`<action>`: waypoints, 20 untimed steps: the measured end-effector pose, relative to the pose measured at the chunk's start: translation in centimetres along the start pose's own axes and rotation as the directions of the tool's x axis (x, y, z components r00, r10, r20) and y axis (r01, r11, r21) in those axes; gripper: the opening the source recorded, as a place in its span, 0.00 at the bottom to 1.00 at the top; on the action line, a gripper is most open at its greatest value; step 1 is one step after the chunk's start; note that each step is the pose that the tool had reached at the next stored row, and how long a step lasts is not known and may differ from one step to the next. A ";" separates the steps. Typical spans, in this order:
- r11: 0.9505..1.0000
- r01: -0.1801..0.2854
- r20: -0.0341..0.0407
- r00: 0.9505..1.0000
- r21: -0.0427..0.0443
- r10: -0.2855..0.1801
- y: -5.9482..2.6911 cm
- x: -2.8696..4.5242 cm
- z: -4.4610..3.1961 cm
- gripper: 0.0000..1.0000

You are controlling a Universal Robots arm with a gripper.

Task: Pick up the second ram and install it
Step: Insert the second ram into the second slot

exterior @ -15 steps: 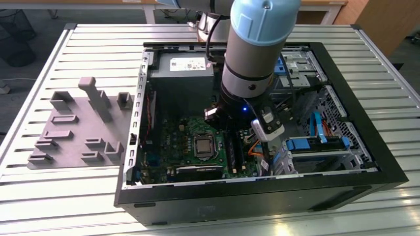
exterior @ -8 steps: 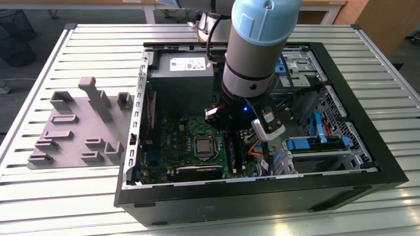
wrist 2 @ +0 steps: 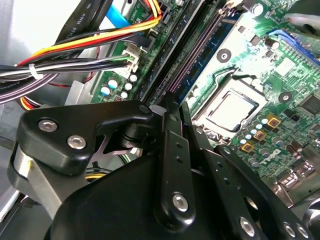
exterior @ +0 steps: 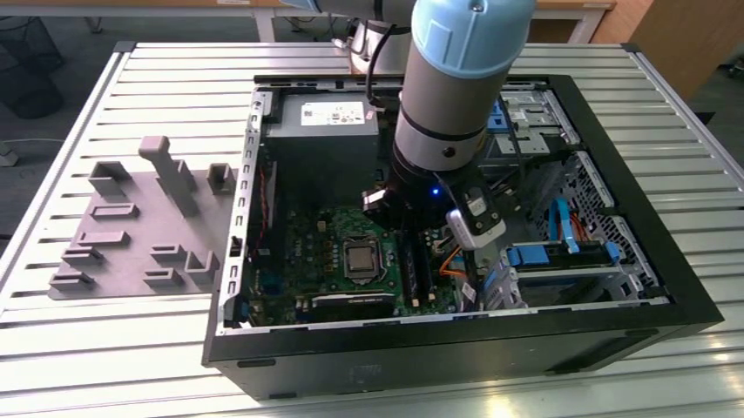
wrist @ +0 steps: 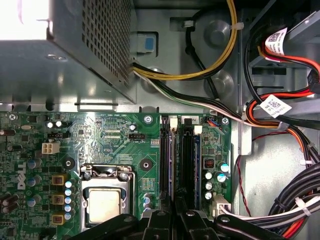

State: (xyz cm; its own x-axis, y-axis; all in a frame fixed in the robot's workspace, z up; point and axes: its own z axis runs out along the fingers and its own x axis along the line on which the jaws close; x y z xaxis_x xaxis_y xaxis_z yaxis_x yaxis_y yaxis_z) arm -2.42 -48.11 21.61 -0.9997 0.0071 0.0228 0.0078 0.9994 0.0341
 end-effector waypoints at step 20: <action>1.000 0.000 -0.001 1.000 0.001 0.000 0.02 -0.16 0.13 0.14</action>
State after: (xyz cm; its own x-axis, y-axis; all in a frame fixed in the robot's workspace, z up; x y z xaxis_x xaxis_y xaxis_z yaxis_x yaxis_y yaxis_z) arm -2.26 -48.08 21.48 -0.9997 0.0069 0.0238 0.0077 0.9994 0.0335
